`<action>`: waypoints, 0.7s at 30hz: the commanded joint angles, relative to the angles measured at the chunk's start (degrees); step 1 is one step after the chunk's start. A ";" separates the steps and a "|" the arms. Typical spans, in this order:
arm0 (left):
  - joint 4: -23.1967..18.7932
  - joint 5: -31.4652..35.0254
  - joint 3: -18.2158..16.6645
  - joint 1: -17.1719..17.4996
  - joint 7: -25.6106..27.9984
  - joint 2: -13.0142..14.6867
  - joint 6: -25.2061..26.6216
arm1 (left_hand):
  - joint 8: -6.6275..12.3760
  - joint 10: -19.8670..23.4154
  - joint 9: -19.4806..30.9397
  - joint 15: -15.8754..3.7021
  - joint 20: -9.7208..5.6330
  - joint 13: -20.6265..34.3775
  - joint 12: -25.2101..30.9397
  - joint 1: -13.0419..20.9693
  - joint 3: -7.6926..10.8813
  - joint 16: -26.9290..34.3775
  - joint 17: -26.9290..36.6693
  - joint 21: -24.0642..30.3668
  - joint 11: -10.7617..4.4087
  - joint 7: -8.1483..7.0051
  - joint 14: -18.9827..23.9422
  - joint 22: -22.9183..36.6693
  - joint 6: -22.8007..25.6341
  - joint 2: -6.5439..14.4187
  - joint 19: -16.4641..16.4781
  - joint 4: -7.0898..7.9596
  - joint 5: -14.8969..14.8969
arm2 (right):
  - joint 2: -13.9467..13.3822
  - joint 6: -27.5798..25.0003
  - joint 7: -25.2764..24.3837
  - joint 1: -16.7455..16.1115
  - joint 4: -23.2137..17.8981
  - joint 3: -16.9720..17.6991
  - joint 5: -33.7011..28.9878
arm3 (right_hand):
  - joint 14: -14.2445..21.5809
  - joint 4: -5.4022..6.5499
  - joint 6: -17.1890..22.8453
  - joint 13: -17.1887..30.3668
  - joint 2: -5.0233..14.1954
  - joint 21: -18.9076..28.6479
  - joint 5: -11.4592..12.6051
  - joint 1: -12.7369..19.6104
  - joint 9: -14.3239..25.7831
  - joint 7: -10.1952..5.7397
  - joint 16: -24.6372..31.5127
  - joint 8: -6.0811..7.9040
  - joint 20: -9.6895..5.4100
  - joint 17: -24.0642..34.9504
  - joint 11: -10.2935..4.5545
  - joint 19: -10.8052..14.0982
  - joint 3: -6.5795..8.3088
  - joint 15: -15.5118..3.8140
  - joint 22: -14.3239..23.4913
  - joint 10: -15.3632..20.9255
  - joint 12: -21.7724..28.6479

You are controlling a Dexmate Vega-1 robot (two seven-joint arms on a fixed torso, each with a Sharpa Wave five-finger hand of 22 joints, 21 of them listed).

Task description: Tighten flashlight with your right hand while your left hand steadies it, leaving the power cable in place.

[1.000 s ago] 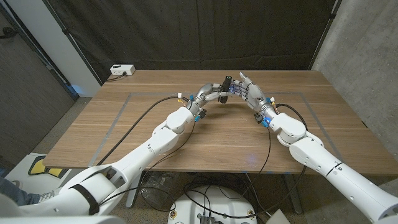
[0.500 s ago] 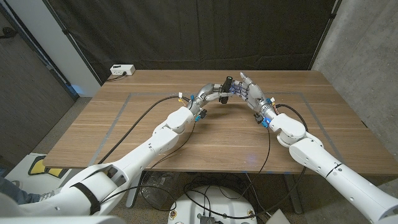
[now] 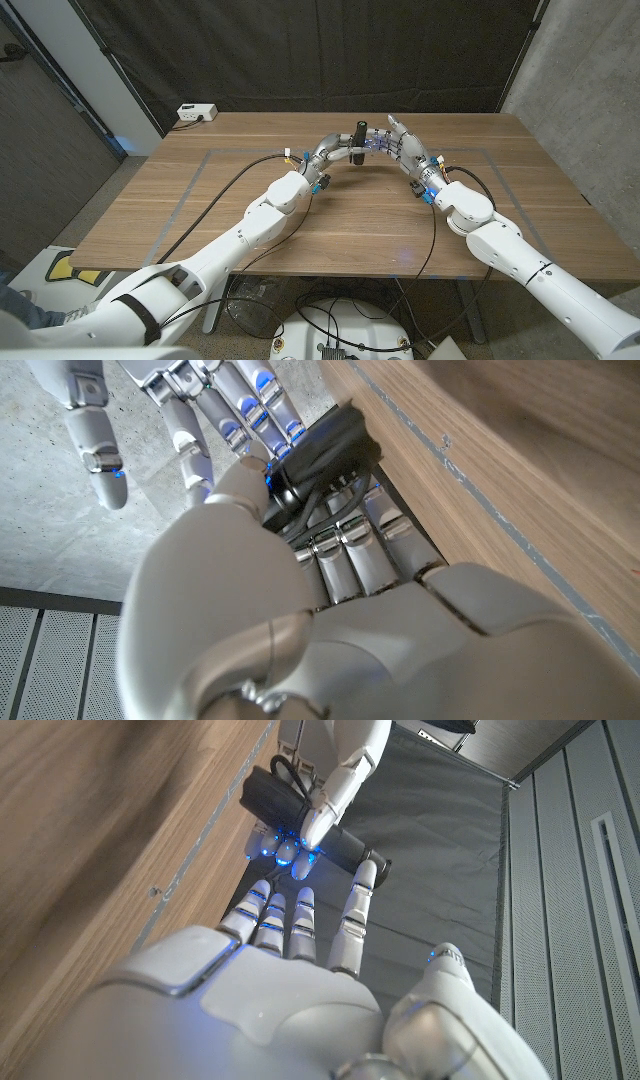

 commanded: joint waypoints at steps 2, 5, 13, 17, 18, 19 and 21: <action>0.07 0.07 0.09 -0.33 0.31 -0.03 0.70 | 0.25 3.57 0.36 -1.79 -3.09 0.26 0.17 0.08 5.50 -0.11 0.16 -0.39 -3.46 1.89 0.31 0.14 2.15 0.75 0.63 5.19 0.32 | -0.70 0.17 -0.34 -0.89 -0.65 0.93 0.45 | 0.61 -0.10 -1.16 0.11 0.52 -0.07 -0.15 0.77 -0.59 -0.06 0.24 -1.15 -0.02 0.15 -0.32 -0.39 0.66 -0.47 0.36 1.55 0.58; -0.05 0.14 0.15 -0.31 0.38 -0.04 0.70 | 0.27 3.71 0.40 -1.88 -3.08 0.25 0.20 0.11 5.57 -0.14 0.17 -0.37 -3.70 1.94 0.23 0.15 2.16 0.77 0.68 5.16 0.31 | -0.64 0.04 -0.86 -1.27 -0.80 1.15 0.66 | 0.73 -0.14 -5.87 0.11 0.21 -0.02 -0.27 0.77 -0.92 1.16 0.21 -3.47 -0.04 0.18 -0.08 -0.29 0.52 -0.27 0.37 1.07 0.32; -1.63 0.31 -0.21 0.80 1.60 0.56 1.08 | 0.29 3.55 0.45 -1.73 -3.02 0.35 0.18 0.08 5.64 -0.12 0.17 -0.35 -3.59 1.87 0.28 0.15 2.20 0.78 0.76 5.18 0.30 | -0.23 0.14 -1.03 -1.42 -0.30 1.10 0.92 | 1.05 -0.13 -15.42 0.18 -0.32 0.08 -0.41 0.68 -1.12 4.65 0.21 -7.33 0.11 0.24 0.73 0.00 0.23 0.10 0.36 -0.07 -0.20; -3.29 0.55 -0.62 1.65 2.45 1.34 1.27 | 0.28 3.57 0.44 -1.80 -2.99 0.35 0.16 0.07 5.67 -0.12 0.17 -0.36 -3.66 1.87 0.29 0.16 2.20 0.75 0.76 5.17 0.28 | 0.00 0.46 -1.42 -1.37 -0.16 1.09 0.49 | 1.04 -0.15 -17.24 0.19 -0.40 0.10 -0.41 0.70 -1.20 5.10 0.19 -7.83 0.11 0.24 0.88 0.07 0.19 0.24 0.36 -0.38 -0.33; -3.79 0.63 -0.72 1.85 2.62 1.59 1.36 | 0.28 3.62 0.42 -1.82 -3.01 0.36 0.18 0.07 5.68 -0.14 0.16 -0.35 -3.69 1.85 0.24 0.16 2.24 0.72 0.78 5.16 0.28 | 0.04 0.73 -1.42 -1.30 -0.05 1.07 0.25 | 1.03 -0.15 -17.90 0.20 -0.43 0.10 -0.42 0.70 -1.23 5.29 0.18 -7.99 0.11 0.24 0.95 0.10 0.17 0.27 0.35 -0.49 -0.37; -4.18 0.74 -0.79 2.00 2.75 1.81 1.37 | 0.27 3.59 0.39 -1.72 -3.02 0.35 0.16 0.06 5.69 -0.15 0.16 -0.34 -3.69 1.86 0.21 0.16 2.27 0.71 0.81 5.15 0.27 | 0.11 0.77 -1.65 -1.32 -0.12 1.10 0.14 | 1.04 -0.16 -18.52 0.20 -0.47 0.13 -0.42 0.70 -1.28 5.44 0.18 -8.09 -0.12 0.25 0.96 0.18 0.16 0.27 0.35 -0.53 -0.39; -4.71 0.88 -0.93 2.26 2.87 2.15 1.17 | 0.26 3.66 0.41 -1.77 -2.99 0.35 0.18 0.06 5.72 -0.15 0.16 -0.36 -3.56 1.96 0.21 0.16 2.23 0.71 0.77 5.15 0.27 | 0.28 1.08 -2.07 -1.38 -0.15 1.15 -0.23 | 0.98 -0.17 -19.48 0.20 -0.53 0.14 -0.42 0.70 -1.37 6.24 0.15 -8.21 -0.25 0.25 1.01 0.23 0.12 0.21 0.35 -0.58 -0.41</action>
